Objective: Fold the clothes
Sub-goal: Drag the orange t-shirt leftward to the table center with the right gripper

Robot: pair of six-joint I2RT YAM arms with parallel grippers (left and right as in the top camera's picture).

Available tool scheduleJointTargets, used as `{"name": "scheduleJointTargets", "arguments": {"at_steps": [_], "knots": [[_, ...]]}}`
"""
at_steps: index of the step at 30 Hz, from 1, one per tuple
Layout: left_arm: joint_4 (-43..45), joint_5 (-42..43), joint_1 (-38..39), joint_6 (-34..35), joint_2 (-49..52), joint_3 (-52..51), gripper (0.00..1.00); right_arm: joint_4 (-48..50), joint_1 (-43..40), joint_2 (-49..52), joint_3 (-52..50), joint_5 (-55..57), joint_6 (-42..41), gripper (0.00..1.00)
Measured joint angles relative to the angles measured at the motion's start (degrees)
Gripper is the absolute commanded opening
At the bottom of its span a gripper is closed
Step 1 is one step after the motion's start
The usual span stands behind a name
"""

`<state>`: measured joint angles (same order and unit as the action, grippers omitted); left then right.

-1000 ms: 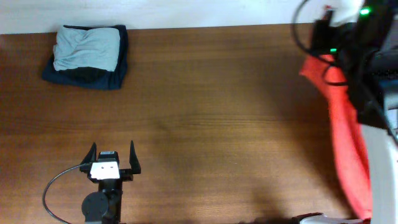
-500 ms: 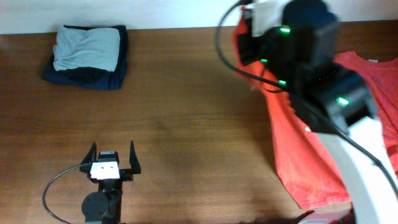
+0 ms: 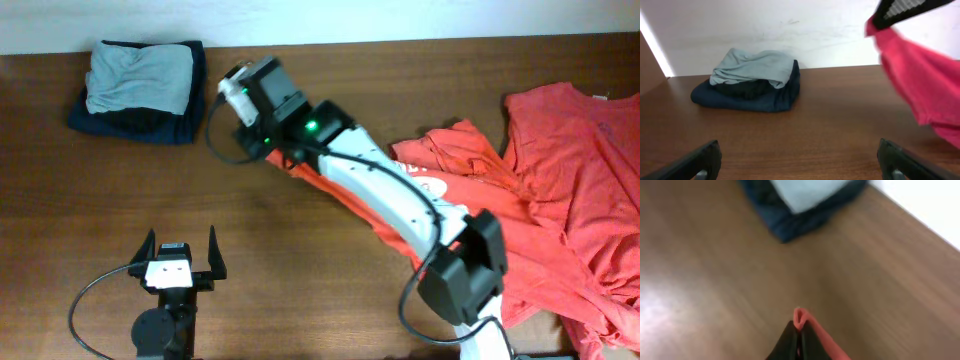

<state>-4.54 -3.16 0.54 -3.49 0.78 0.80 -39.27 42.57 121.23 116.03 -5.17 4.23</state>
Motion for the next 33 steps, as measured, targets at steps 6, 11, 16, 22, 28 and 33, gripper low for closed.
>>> {"name": "scheduleJointTargets", "arguments": {"at_steps": [6, 11, 16, 22, 28, 33], "knots": [[0.0, 0.0, 0.0, 0.0, 0.0, 0.0, 0.99, 3.1, 2.6, 0.2, 0.0, -4.8, 0.0, 0.04], [0.0, 0.0, 0.0, 0.0, 0.0, 0.0, 0.99, 4.5, 4.7, 0.2, 0.0, -6.2, 0.0, 0.04], [0.0, 0.0, 0.0, 0.0, 0.0, 0.0, 0.99, 7.3, 6.0, 0.2, 0.0, -7.0, 0.0, 0.04], [0.0, 0.0, 0.0, 0.0, 0.0, 0.0, 0.99, 10.3, 7.6, 0.2, 0.0, -7.2, -0.2, 0.04], [0.0, 0.0, 0.0, 0.0, 0.0, 0.0, 0.99, 11.2, 9.1, 0.2, 0.0, -7.5, -0.3, 0.36], [0.0, 0.0, 0.0, 0.0, 0.0, 0.0, 0.99, 11.7, 9.2, 0.2, 0.0, -7.8, -0.4, 0.60]]}}
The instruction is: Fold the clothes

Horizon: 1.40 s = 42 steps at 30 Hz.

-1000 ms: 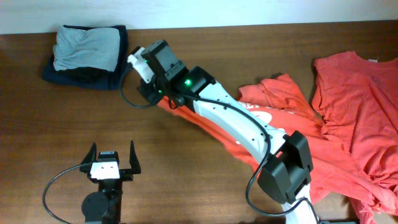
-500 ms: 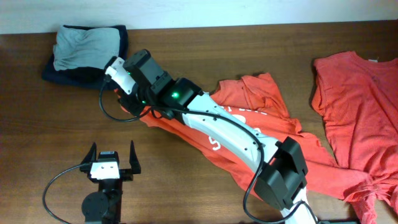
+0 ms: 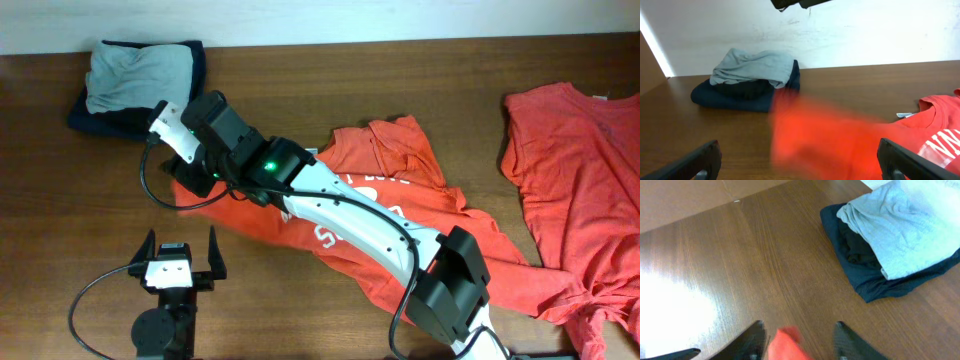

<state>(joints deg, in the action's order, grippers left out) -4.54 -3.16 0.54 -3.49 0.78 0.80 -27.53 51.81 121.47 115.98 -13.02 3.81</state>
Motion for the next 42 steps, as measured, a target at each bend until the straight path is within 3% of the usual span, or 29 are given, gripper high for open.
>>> {"name": "scheduleJointTargets", "arguments": {"at_steps": [2, 8, 22, 31, 42], "knots": [[0.0, 0.0, 0.0, 0.0, 0.0, 0.0, 0.99, 0.1, 0.0, 0.0, 0.0, 0.0, -0.1, 0.66], [0.0, 0.0, 0.0, 0.0, 0.0, 0.0, 0.99, -2.3, -1.1, -0.1, 0.0, 0.0, -0.8, 0.66], [0.0, 0.0, 0.0, 0.0, 0.0, 0.0, 0.99, -28.7, -26.9, -6.7, 0.6, 15.7, -4.1, 0.55], [0.0, 0.0, 0.0, 0.0, 0.0, 0.0, 0.99, -29.2, -37.1, -3.1, 0.1, 18.3, -4.3, 0.52], [0.0, 0.0, 0.0, 0.0, 0.0, 0.0, 0.99, -26.4, -37.5, 8.2, -0.5, 17.9, -13.3, 0.52]]}}
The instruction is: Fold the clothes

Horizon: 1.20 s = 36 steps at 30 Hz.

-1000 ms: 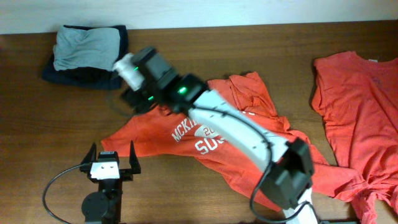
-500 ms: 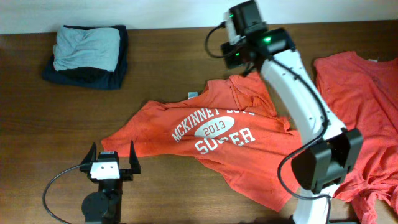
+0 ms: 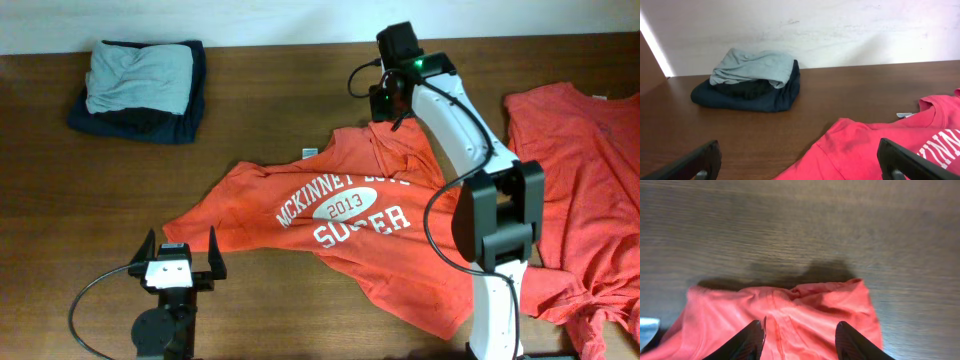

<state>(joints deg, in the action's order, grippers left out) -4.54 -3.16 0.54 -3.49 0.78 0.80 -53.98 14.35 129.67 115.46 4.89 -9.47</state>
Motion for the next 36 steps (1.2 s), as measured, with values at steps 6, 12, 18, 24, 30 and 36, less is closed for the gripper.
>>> {"name": "scheduleJointTargets", "arguments": {"at_steps": [6, 12, 18, 24, 30, 36], "knots": [[0.0, 0.0, 0.0, 0.0, 0.0, 0.0, 0.99, 0.8, 0.4, 3.0, -0.2, 0.0, -6.6, 0.53], [0.0, 0.0, 0.0, 0.0, 0.0, 0.0, 0.99, 1.8, 2.7, 3.4, -0.2, 1.2, -14.1, 0.53], [0.0, 0.0, 0.0, 0.0, 0.0, 0.0, 0.99, 2.9, 4.1, 4.2, -0.2, 3.3, -20.0, 0.53], [0.0, 0.0, 0.0, 0.0, 0.0, 0.0, 0.99, 3.0, 4.1, 4.8, -0.2, 6.3, -24.5, 0.53], [0.0, 0.0, 0.0, 0.0, 0.0, 0.0, 0.99, 3.4, 4.1, 4.8, -0.2, 8.0, -27.6, 0.53], [0.0, 0.0, 0.0, 0.0, 0.0, 0.0, 0.99, 4.2, 4.1, 4.9, -0.3, 8.6, -32.4, 0.52]]}}
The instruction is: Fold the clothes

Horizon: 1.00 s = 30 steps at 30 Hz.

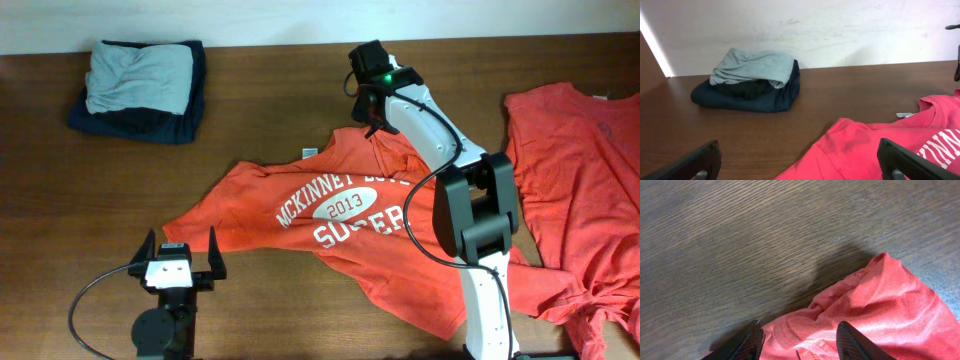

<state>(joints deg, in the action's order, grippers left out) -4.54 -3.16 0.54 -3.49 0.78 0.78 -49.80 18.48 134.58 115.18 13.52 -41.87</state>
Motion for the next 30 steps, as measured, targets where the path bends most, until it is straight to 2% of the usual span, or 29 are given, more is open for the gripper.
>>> {"name": "scheduleJointTargets", "arguments": {"at_steps": [9, 21, 24, 27, 30], "knots": [[0.0, 0.0, 0.0, 0.0, 0.0, 0.0, 0.99, -1.0, 0.0, 0.5, 0.0, 0.2, -6.1, 0.52], [0.0, 0.0, 0.0, 0.0, 0.0, 0.0, 0.99, -1.2, 0.0, 1.7, 0.0, 0.2, -7.7, 0.52], [0.0, 0.0, 0.0, 0.0, 0.0, 0.0, 0.99, -1.2, 0.0, 2.6, 0.0, 0.1, -8.2, 0.40], [0.0, 0.0, 0.0, 0.0, 0.0, 0.0, 0.99, -1.2, 0.0, 3.1, 0.0, -0.1, -8.7, 0.20], [0.0, 0.0, 0.0, 0.0, 0.0, 0.0, 0.99, -1.3, 0.0, 3.2, 0.0, -0.1, -8.7, 0.04]]}}
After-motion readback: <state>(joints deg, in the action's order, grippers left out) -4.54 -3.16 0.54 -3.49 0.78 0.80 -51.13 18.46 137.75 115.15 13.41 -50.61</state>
